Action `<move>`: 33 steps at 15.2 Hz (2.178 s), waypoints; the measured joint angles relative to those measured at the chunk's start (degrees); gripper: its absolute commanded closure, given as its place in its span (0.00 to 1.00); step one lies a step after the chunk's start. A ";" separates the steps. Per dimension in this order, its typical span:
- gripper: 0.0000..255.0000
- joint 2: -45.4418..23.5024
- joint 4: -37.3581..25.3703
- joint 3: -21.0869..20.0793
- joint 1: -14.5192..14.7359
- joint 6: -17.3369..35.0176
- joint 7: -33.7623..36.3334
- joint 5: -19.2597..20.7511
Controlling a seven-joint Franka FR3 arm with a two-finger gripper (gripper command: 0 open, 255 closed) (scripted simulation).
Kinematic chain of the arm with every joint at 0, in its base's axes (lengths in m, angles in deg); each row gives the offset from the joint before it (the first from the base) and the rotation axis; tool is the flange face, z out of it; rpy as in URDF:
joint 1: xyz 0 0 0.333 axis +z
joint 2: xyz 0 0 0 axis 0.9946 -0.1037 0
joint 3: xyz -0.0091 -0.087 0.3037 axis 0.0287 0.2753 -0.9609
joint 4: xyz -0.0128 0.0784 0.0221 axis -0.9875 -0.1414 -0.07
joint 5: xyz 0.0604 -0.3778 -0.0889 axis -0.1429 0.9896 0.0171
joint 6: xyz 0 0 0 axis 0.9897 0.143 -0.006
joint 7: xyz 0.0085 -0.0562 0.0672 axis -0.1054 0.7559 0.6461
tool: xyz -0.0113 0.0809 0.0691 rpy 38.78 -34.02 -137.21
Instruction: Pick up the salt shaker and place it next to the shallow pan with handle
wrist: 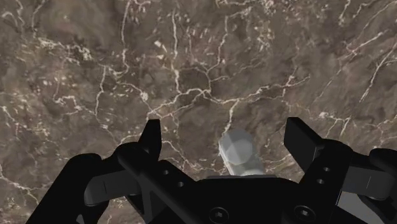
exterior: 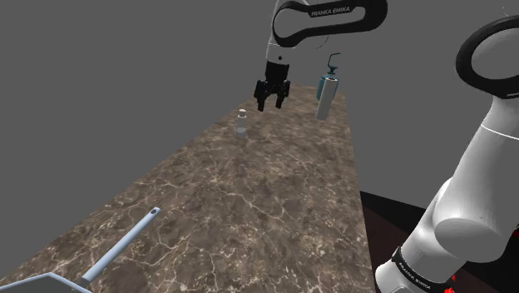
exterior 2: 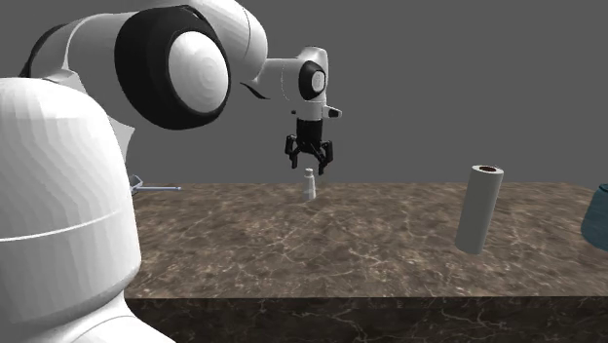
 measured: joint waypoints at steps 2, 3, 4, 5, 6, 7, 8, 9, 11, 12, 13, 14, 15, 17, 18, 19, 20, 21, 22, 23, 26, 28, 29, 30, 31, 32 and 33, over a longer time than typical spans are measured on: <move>0.00 -4.56 -5.71 -0.32 0.31 -1.22 0.17 -0.21; 0.00 -7.18 -9.08 -0.45 0.45 -1.96 0.24 -0.27; 0.00 -10.00 -12.66 -0.71 0.80 -2.74 0.66 -0.30; 0.00 -12.35 -15.91 -0.95 1.10 -3.69 0.96 -0.35; 0.00 -14.89 -19.45 -1.15 1.38 -4.69 1.23 -0.36; 0.00 -17.65 -23.29 -1.26 1.49 -5.78 1.24 -0.40; 0.00 -19.39 -25.36 -1.34 1.62 -6.14 1.34 -0.41; 0.00 -19.95 -25.66 -1.35 1.60 -5.91 1.23 -0.44; 0.00 -20.16 -24.47 -1.39 1.68 -4.51 1.21 -0.45; 0.00 -20.39 -24.24 -1.39 1.69 -4.05 1.19 -0.45; 0.00 -20.33 -23.30 -1.38 1.67 -3.17 1.10 -0.46; 0.00 -20.45 -22.73 -1.41 1.75 -2.48 1.17 -0.46; 0.00 -20.52 -22.24 -1.43 1.81 -1.91 1.20 -0.45; 0.00 -20.56 -21.82 -1.42 1.78 -1.44 1.13 -0.46; 0.00 -20.56 -21.72 -1.41 1.77 -1.34 1.11 -0.47; 0.00 -20.55 -21.67 -1.41 1.76 -1.29 1.09 -0.47; 0.00 -20.54 -21.63 -1.41 1.76 -1.26 1.09 -0.47; 0.00 -20.54 -21.62 -1.41 1.76 -1.24 1.09 -0.47; 0.00 -20.54 -21.62 -1.41 1.76 -1.24 1.09 -0.47; 1.00 -20.54 -21.62 -1.41 1.76 -1.24 1.09 -0.47; 1.00 -20.53 -21.63 -1.40 1.76 -1.24 1.09 -0.47; 1.00 -20.54 -21.64 -1.40 1.75 -1.25 1.09 -0.47; 1.00 -20.54 -21.64 -1.40 1.75 -1.25 1.09 -0.47; 1.00 -20.54 -21.64 -1.40 1.75 -1.25 1.09 -0.47; 1.00 -20.55 -21.65 -1.40 1.75 -1.25 1.09 -0.47; 1.00 -20.55 -21.65 -1.40 1.75 -1.25 1.08 -0.47; 1.00 -20.54 -21.63 -1.40 1.75 -1.24 1.08 -0.47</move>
